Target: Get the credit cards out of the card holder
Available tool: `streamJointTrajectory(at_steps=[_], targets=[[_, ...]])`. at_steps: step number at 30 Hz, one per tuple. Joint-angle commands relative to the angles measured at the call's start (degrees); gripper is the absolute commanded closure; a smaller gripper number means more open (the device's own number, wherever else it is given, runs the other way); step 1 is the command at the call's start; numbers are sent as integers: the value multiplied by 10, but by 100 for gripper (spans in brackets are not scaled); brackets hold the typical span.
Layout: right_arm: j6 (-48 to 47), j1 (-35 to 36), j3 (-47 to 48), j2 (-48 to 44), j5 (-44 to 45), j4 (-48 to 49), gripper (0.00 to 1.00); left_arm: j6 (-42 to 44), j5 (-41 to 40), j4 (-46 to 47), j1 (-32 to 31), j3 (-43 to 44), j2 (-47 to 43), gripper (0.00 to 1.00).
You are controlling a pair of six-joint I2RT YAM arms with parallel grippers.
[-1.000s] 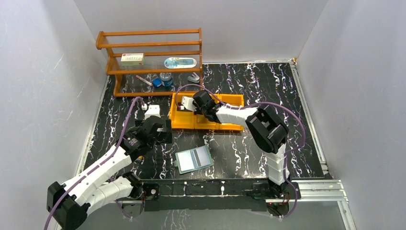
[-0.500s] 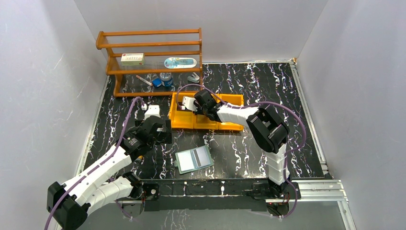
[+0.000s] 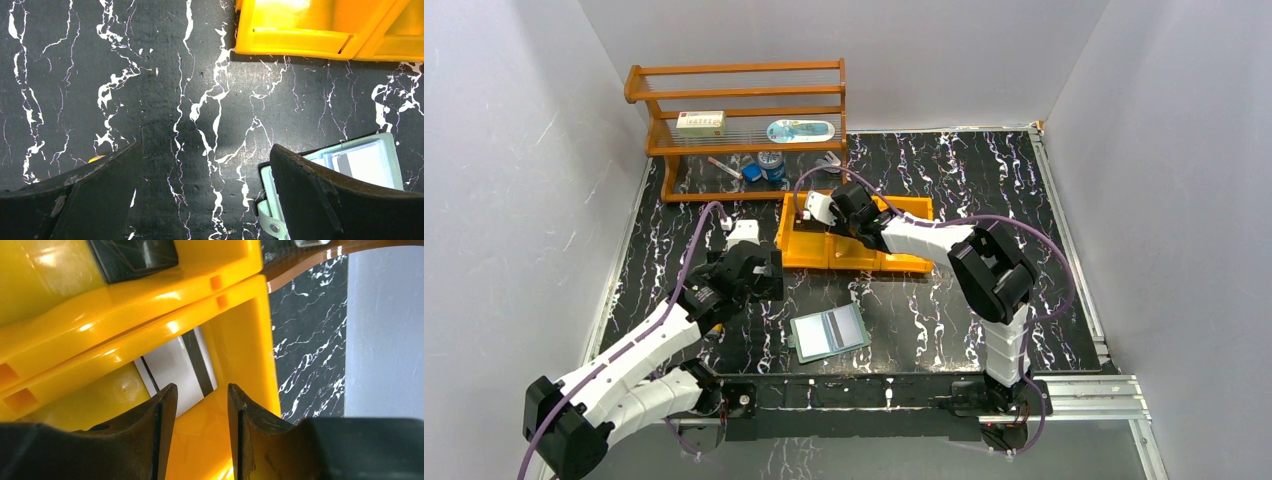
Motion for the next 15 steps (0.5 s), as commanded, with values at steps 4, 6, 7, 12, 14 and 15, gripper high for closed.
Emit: streamJointTrajectory(at_steps=[4,6,7,12,14,15], targets=[[78,-1,-4,-72,-6,30,50,-3,5,-11,4,18,8,2],[124,-1,-17,-102,-13,33,50,-1,8,-13,4,21,13,2],[153,-1,-27,-122,-25,36,50,1,10,-14,5,22,15,2],[371,-1,-98,-239,-80,50,43,13,27,-14,4,27,24,2],[468,0,-133,-276,-104,48,42,22,41,-11,5,30,26,2],[516,-1,-154,-291,-122,50,41,24,49,-10,4,32,27,2]])
